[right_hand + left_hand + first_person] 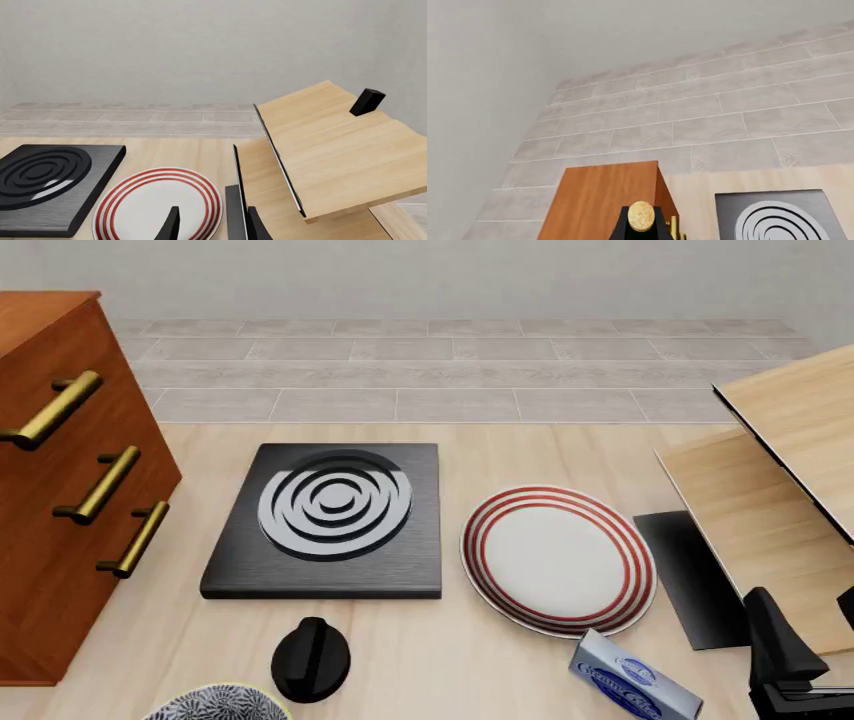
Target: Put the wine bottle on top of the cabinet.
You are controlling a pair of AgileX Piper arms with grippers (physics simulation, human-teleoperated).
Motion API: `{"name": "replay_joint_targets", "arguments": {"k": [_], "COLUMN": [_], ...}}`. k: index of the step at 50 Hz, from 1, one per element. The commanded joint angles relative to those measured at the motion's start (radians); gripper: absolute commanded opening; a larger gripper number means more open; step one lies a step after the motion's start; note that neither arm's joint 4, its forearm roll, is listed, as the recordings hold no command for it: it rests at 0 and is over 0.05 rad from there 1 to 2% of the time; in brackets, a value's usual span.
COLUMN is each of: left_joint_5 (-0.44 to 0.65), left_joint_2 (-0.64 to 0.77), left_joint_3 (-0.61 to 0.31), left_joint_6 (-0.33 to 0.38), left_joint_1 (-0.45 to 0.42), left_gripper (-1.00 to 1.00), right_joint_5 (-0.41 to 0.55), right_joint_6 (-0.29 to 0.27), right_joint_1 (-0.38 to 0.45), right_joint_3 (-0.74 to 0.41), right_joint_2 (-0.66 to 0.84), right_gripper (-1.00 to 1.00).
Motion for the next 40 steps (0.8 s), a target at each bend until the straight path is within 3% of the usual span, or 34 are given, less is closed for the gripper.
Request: {"name": "replay_joint_targets", "arguments": {"k": [1,15,32,40], "left_joint_5": [0.000,0.000,0.000,-0.027], "left_joint_2": [0.010,0.036,0.057,0.041], "left_joint_3": [-0.004,-0.009,-0.014,0.055], "left_joint_6": [0.024,0.003,0.000,0.002], "left_joint_1": [0.081,0.162,0.194,0.222], "left_gripper": [-1.00,-1.00,-1.00,-1.00], "right_joint_5": [0.000,0.000,0.000,0.000], "right_joint_6": [0.000,0.000,0.000,0.000], "right_joint_1": [0.000,0.000,0.000,0.000], "right_joint_3": [0.000,0.000,0.000,0.000], "right_joint_2": [0.000,0.000,0.000,0.000], "right_gripper": [1.00,1.00,1.00,1.00]}}
